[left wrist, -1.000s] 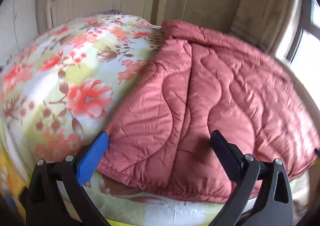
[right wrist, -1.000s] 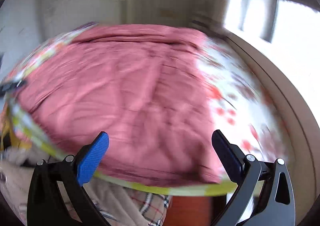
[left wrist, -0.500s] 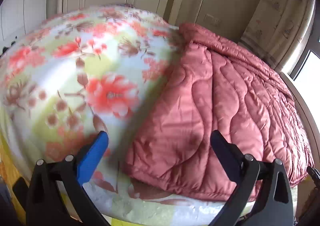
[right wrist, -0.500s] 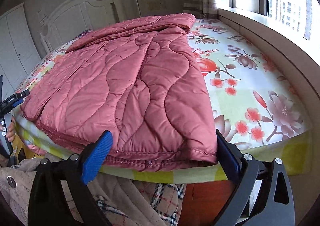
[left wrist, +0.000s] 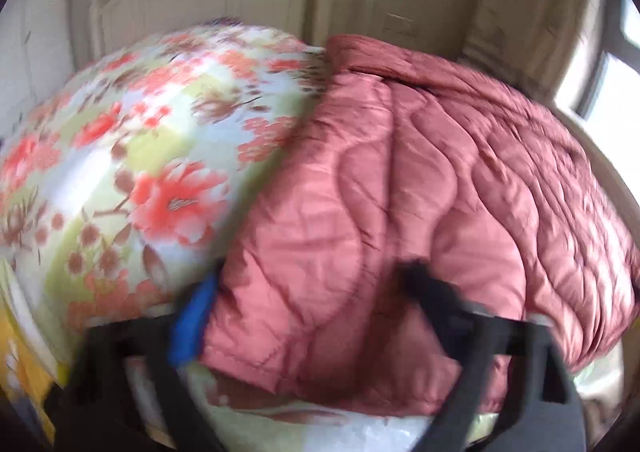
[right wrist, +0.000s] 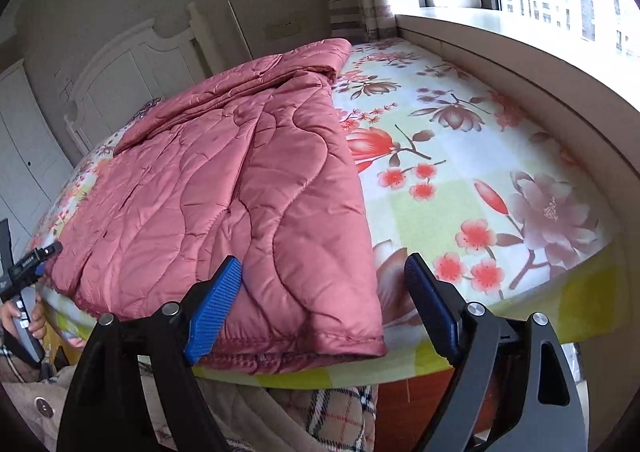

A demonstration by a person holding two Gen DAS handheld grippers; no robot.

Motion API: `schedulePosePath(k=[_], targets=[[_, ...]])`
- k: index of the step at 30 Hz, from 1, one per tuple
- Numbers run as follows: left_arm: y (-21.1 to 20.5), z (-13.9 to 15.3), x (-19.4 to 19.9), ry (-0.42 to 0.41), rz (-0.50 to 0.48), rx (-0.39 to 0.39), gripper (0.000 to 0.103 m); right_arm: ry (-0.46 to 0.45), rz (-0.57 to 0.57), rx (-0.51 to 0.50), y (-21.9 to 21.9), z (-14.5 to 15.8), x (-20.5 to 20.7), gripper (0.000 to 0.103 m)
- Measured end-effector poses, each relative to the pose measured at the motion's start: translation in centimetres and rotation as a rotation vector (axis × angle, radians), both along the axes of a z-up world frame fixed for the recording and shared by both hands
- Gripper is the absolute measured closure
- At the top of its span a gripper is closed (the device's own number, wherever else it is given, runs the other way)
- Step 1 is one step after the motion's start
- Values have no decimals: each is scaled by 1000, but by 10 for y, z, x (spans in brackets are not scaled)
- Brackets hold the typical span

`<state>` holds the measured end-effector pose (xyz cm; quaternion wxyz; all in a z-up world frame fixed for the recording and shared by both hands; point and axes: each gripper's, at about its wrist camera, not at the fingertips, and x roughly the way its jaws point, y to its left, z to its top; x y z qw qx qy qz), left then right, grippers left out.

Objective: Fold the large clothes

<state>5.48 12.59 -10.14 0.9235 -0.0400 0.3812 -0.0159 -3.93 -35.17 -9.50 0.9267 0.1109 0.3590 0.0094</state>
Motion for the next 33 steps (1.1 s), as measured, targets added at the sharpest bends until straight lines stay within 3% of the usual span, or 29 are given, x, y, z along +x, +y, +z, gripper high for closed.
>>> schedulePosePath(k=[2, 4, 5, 8, 10, 11, 12, 15, 19, 22, 26, 29, 31, 33], targets=[[-3, 5, -6, 9, -73, -82, 81, -18, 55, -14, 15, -1, 0, 62], [1, 13, -16, -2, -90, -128, 85, -28, 70, 23, 18, -3, 0, 80], [5, 18, -24, -15, -100, -151, 86, -36, 66, 45, 17, -4, -1, 83], [22, 36, -53, -47, -125, -273, 86, -31, 80, 124, 7, -1, -6, 85], [39, 54, -77, -78, -149, -418, 87, -40, 103, 172, 0, 6, -15, 86], [49, 73, -99, -137, -181, -490, 88, -54, 134, 213, -4, 14, -24, 86], [53, 86, -111, -180, -200, -507, 89, -68, 167, 255, -7, 22, -32, 86], [72, 138, -161, -361, -264, -537, 96, -173, 257, 327, -11, 62, -68, 86], [95, 174, -168, -490, -261, -574, 96, -369, 305, 329, -14, 131, -113, 86], [97, 168, -140, -453, -212, -577, 96, -476, 312, 312, -11, 171, -117, 86], [107, 135, -134, -362, -189, -585, 96, -488, 334, 278, 8, 193, -97, 86], [119, 130, -130, -379, -140, -593, 98, -463, 349, 242, 14, 189, -96, 87], [123, 143, -120, -433, -128, -594, 99, -447, 312, 205, 12, 184, -92, 87], [121, 161, -97, -457, -134, -568, 99, -443, 296, 238, 9, 185, -81, 87]])
